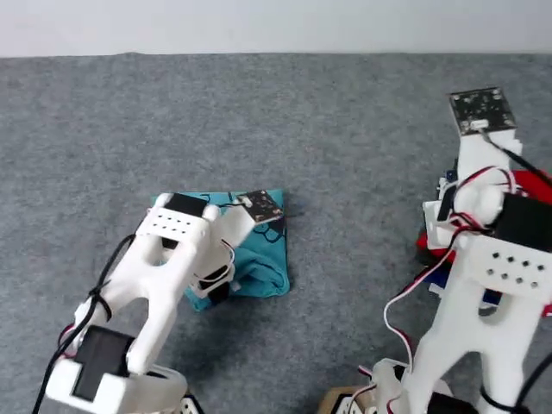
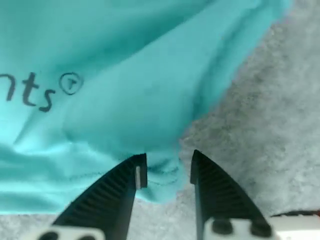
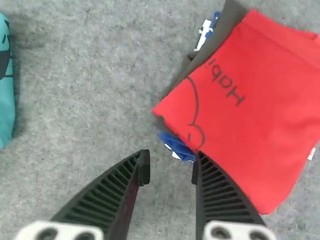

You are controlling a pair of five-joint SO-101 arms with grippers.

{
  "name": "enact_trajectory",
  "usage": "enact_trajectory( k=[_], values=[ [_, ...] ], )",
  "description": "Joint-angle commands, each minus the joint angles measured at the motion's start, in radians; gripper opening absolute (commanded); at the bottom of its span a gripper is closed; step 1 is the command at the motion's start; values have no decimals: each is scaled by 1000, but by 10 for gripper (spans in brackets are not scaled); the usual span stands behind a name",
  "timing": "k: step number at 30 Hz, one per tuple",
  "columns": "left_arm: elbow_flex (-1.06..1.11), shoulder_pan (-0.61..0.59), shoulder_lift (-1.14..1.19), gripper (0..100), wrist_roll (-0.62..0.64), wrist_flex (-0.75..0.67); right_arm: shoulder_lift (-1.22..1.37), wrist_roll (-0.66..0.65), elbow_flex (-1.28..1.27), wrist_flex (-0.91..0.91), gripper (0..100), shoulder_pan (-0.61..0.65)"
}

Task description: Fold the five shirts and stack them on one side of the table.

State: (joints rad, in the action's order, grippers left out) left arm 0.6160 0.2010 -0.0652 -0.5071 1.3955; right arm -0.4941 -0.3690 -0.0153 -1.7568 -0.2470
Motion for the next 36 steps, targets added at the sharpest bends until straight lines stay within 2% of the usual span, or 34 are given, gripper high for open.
enact_trajectory(
  k=[1, 7, 14, 20, 29, 36],
  values=[
    [-8, -21, 18, 156, -11, -43, -30, -12, 5, -39, 154, -28],
    [-8, -35, 112, 148, -6, -103, -28, -14, 6, -39, 154, -35],
    [-18, -31, 155, 10, -9, -124, -24, -15, 8, -39, 154, -35],
    [-62, -38, 40, 6, -14, 2, -24, -15, 8, -38, 154, -35],
    [-111, -38, -127, 7, -129, 186, -24, -15, 8, -38, 154, -35],
    [-91, -31, -123, 9, -152, 204, -25, -15, 8, -38, 154, -30]
  ],
)
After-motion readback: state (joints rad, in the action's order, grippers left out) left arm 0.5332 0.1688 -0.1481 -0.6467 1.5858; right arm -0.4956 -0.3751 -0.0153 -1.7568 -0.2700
